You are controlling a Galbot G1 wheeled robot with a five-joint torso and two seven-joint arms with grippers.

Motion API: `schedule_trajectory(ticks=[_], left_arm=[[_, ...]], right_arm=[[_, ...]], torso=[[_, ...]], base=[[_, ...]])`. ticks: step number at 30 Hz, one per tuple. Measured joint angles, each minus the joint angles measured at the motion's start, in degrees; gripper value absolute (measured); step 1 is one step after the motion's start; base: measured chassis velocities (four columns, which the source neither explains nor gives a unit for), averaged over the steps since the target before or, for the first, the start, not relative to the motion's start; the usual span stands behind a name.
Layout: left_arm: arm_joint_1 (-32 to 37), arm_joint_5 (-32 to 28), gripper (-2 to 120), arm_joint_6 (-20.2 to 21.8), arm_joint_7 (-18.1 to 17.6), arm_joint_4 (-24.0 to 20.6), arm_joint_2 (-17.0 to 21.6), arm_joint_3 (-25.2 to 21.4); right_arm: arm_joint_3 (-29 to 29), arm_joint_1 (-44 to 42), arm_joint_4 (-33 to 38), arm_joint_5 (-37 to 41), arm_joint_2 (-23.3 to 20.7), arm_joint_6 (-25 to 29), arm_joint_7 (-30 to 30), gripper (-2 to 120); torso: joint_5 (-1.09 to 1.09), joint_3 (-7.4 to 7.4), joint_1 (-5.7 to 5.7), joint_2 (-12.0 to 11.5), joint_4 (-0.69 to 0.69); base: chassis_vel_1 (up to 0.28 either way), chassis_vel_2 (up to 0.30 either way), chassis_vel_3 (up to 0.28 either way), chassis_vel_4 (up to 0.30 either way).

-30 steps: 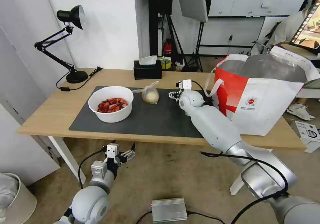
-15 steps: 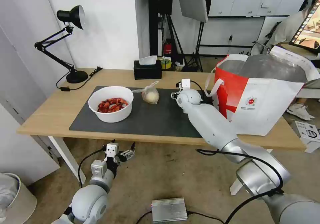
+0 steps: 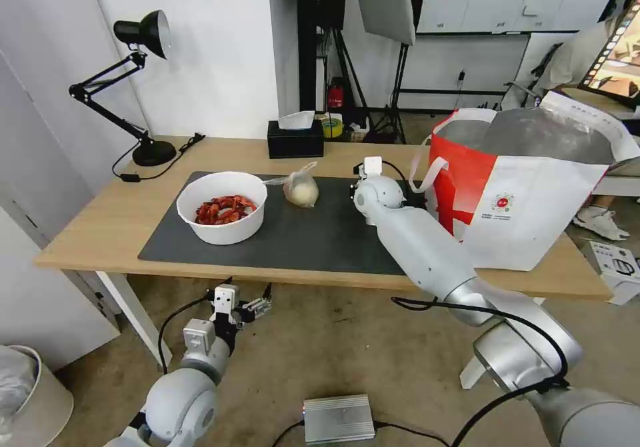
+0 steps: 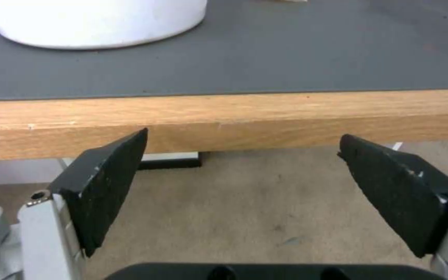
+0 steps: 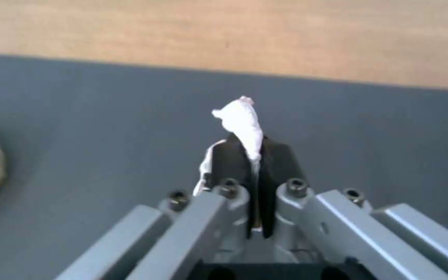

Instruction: Pick up the trash from the table and place it into the takeout bag.

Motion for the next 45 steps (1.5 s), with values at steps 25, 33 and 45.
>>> schedule_trajectory(ticks=[25,33,45], left_arm=[[0.9,0.47,100,0.01,-0.2,-0.46,-0.48,0.07],[0.91,1.12,100,0.02,-0.27,-0.35,-1.07,0.55],[1.2,2.43,100,0.09,-0.37,-0.37,-2.4,1.21]], right_arm=[[-1.38,-14.17,33.37,-6.65,-12.96,7.51,3.12,0],[1.27,-17.6,39.37,-11.58,-17.01,13.18,1.84,0],[8.83,-22.87,45.27,-23.48,-21.91,21.22,-2.31,0]], torso=[[0.0,0.0,-0.01,0.0,0.0],[0.0,0.0,-0.01,0.0,-0.01],[0.01,0.0,0.0,-0.01,-0.01]], base=[[0.0,0.0,0.0,0.0],[0.0,0.0,0.0,0.0],[0.0,0.0,0.0,0.0]])
